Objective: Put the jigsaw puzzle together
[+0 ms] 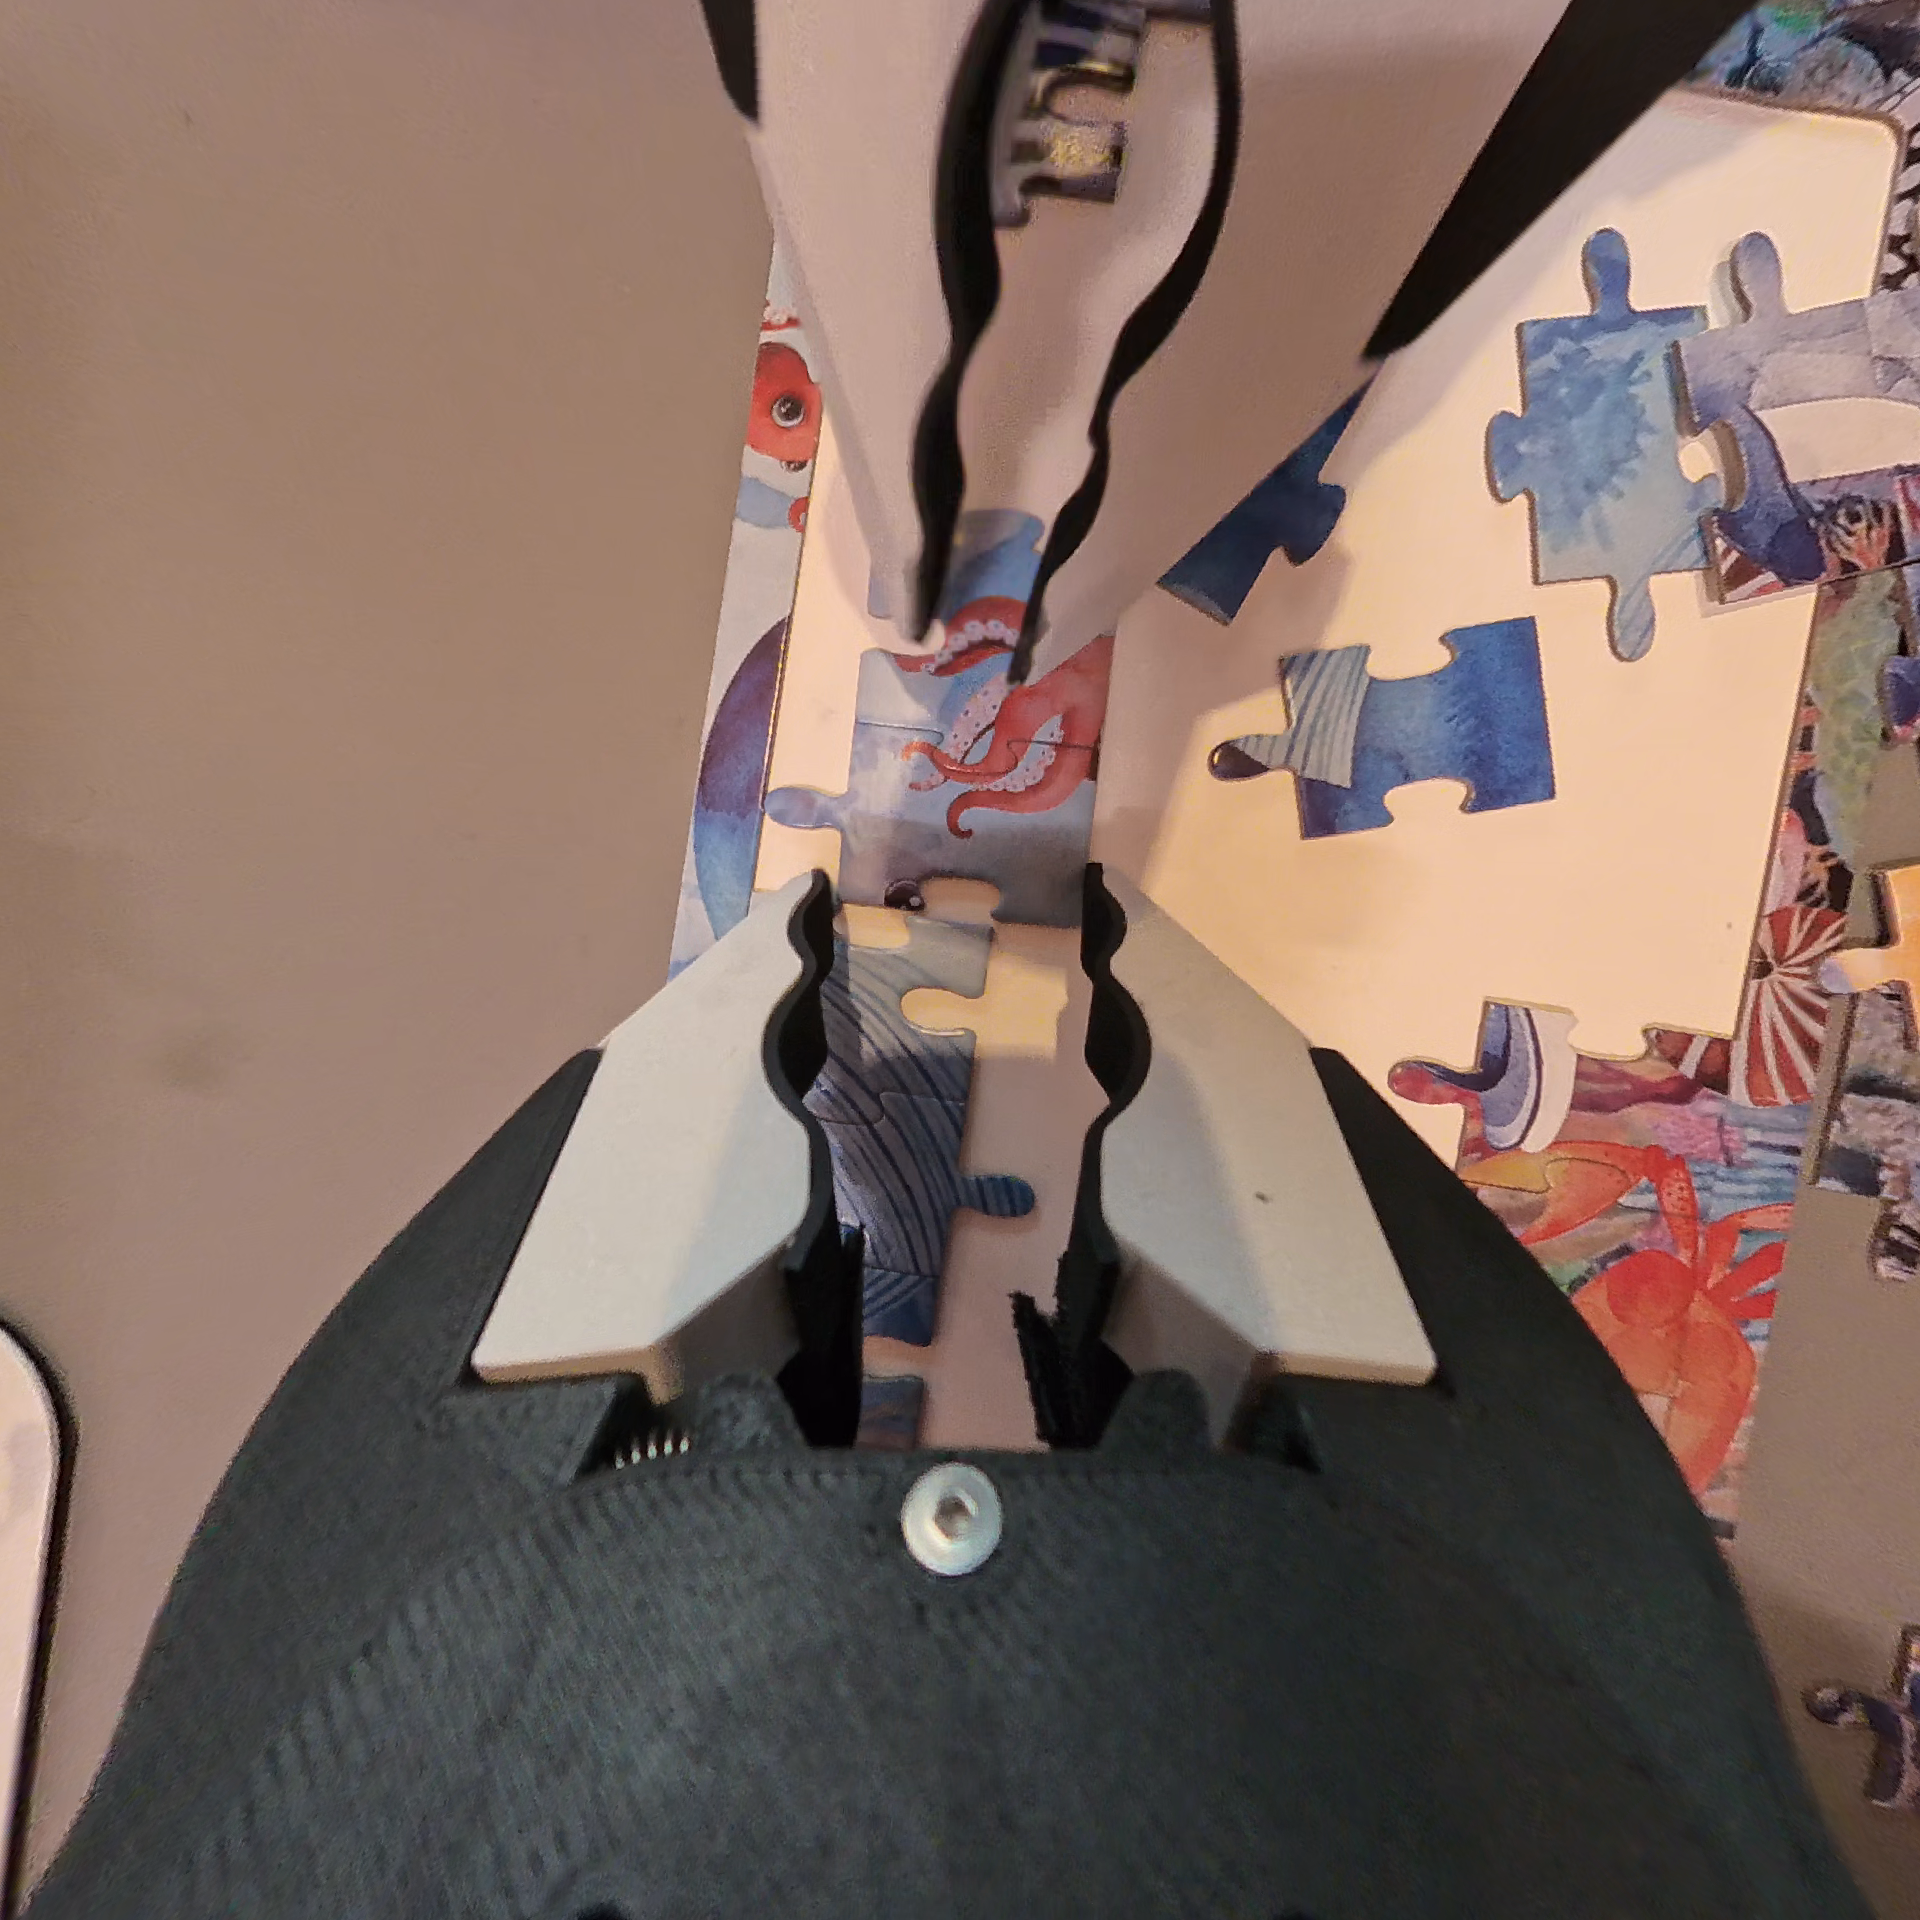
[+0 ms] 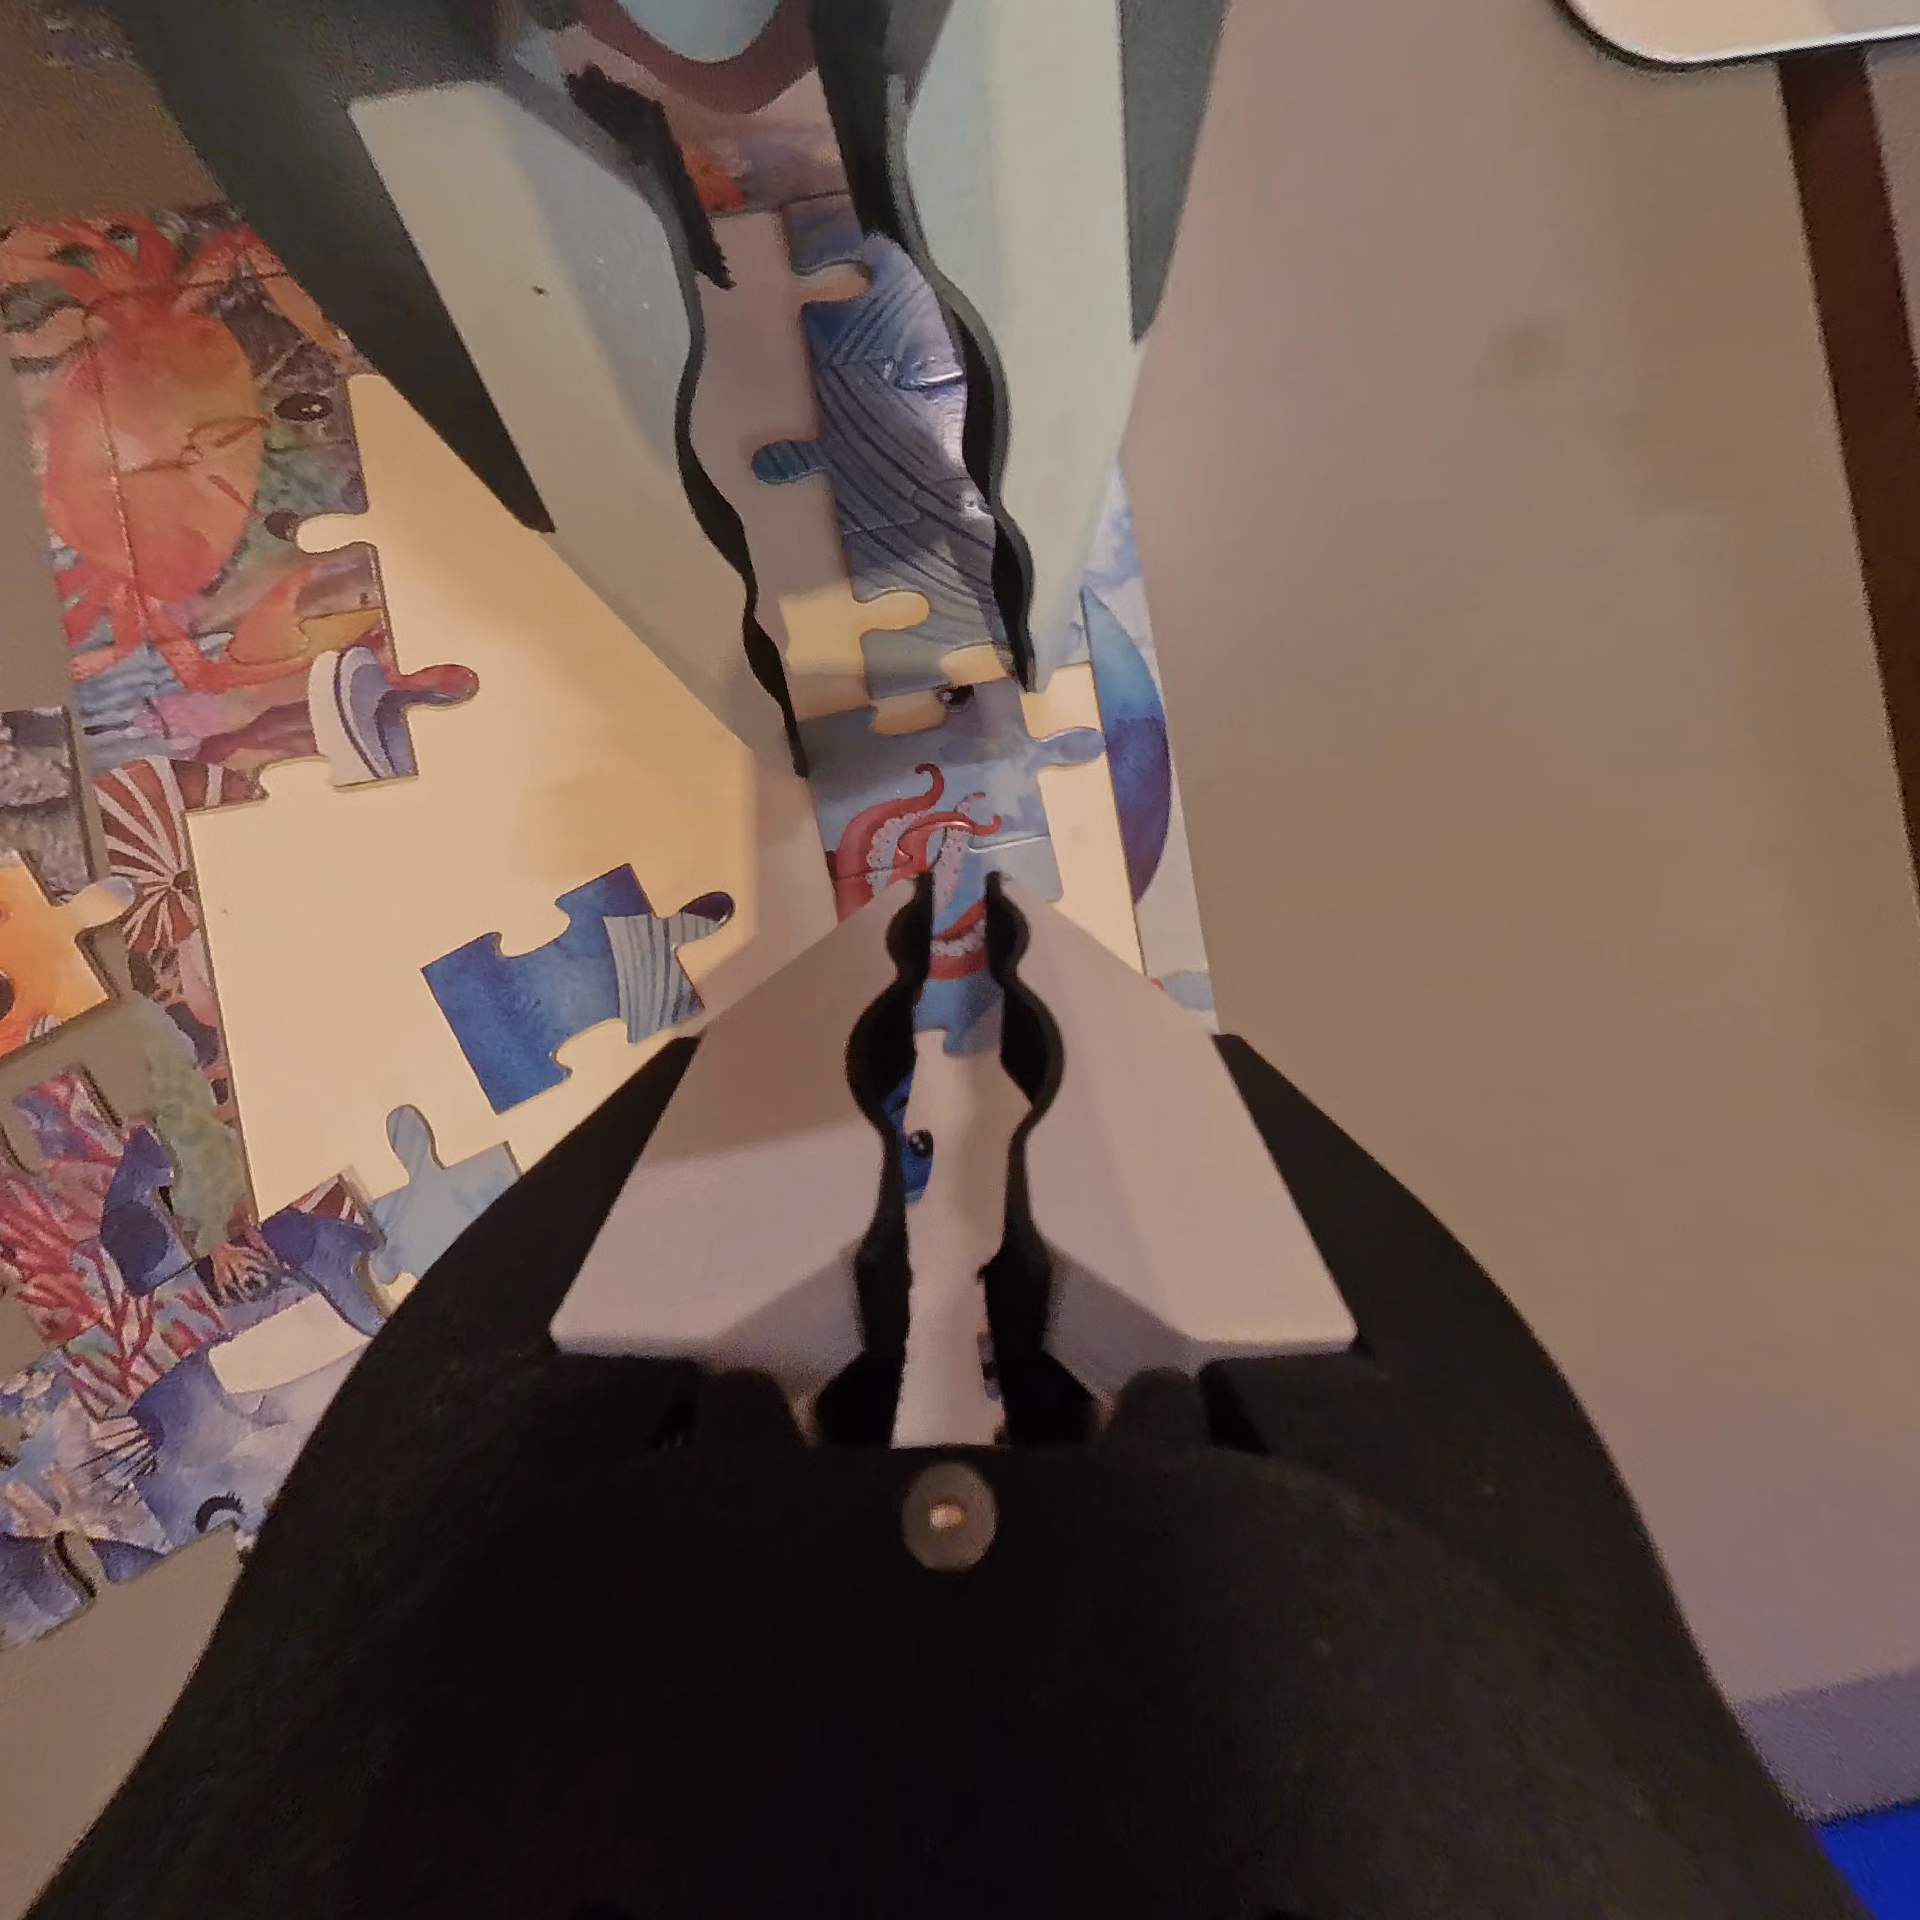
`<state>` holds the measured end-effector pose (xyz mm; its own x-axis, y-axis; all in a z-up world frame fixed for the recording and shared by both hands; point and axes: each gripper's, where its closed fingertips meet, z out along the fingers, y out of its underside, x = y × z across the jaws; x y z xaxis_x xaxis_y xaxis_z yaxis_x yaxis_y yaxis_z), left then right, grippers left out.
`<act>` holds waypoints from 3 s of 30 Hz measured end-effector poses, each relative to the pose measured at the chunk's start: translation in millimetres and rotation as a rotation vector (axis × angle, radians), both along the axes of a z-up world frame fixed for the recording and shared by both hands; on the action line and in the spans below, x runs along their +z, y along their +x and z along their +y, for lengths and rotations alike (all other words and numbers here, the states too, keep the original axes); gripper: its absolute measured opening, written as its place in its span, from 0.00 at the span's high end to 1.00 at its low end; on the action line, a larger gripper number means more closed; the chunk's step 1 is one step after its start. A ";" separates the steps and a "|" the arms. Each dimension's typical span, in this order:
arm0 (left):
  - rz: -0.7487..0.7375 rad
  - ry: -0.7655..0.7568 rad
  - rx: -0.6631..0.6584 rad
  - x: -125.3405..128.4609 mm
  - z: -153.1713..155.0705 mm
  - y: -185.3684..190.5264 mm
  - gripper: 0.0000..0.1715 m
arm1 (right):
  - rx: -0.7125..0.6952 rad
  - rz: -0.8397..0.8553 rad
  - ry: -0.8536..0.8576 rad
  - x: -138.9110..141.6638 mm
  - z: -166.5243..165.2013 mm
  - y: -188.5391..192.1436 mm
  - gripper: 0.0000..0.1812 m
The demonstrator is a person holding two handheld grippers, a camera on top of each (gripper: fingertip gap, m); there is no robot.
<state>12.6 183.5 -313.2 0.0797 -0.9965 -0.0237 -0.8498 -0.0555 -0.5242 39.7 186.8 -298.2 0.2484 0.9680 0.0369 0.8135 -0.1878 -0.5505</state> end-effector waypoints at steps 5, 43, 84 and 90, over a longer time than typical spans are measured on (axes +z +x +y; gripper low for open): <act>0.011 0.019 0.017 1.6 3.7 -3.0 0.72 | -0.013 -0.020 -0.027 -7.2 -2.3 8.3 0.84; -0.113 0.099 0.351 48.9 -18.1 -31.0 0.16 | -0.281 0.083 0.120 34.7 -48.9 17.6 0.37; -0.193 0.085 0.932 -10.0 98.7 -143.0 0.08 | -0.681 0.153 0.042 -24.2 -6.7 100.5 0.22; -0.196 0.092 0.972 -9.9 95.1 -146.3 0.07 | -0.691 0.181 0.059 -24.0 -6.7 99.5 0.22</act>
